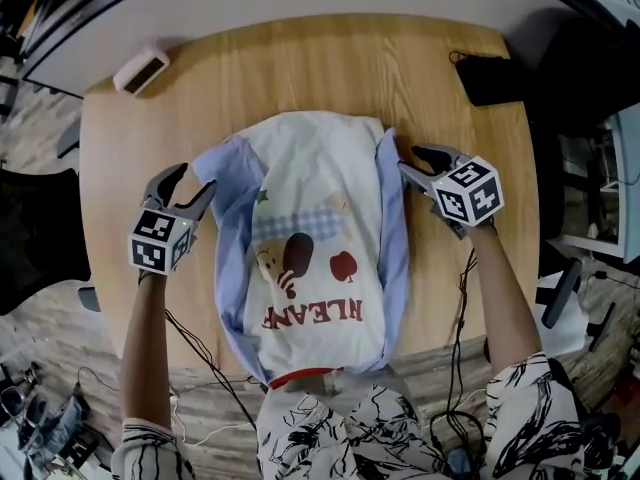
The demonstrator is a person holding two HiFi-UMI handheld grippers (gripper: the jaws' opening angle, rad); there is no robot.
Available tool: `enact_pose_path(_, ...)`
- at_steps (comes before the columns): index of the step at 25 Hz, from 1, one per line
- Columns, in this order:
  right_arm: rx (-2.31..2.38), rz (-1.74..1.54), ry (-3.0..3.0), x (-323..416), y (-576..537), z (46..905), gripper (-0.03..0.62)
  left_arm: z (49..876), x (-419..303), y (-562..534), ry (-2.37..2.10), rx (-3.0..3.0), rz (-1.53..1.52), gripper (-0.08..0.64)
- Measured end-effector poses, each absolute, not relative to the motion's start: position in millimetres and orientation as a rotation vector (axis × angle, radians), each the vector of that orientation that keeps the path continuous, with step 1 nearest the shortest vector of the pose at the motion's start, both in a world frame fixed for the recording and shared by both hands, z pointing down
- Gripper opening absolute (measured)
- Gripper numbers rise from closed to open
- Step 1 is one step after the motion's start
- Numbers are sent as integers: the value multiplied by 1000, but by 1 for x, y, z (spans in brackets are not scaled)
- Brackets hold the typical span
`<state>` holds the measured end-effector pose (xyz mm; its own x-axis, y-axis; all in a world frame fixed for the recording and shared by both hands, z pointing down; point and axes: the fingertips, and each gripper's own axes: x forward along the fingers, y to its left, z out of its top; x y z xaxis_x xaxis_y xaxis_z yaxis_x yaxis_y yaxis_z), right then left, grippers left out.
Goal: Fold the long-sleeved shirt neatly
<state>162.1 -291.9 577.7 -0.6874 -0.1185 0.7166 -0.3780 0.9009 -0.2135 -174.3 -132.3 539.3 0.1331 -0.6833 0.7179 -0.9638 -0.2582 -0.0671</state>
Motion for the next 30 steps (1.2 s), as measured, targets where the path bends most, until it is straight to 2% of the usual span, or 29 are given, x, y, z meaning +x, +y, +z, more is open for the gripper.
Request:
enact_pose_path(2,322,485,-2312,158,-288,582,171,543,-178,-131,-1581,1990,915,273)
enact_pose_path(8,315,537,-2272,151,-280,593,35,566,-190,-131,-1541,1951,889,270)
enact_pose_path(12,372,488,-2261,146,-281,591,29,579,-188,-136,-1468,1986,891,244)
enact_pose_path(15,428,475,-2258,147,-282,588,28,584,-191,-137,-1467,1966,902,106)
enact_pose_path(16,449,474,-2254,150,-284,587,29,584,-192,-136,-1476,1957,916,12)
enact_pose_path(30,797,432,-2233,215,-363,553,28,572,-273,-114,-1708,1765,1023,11)
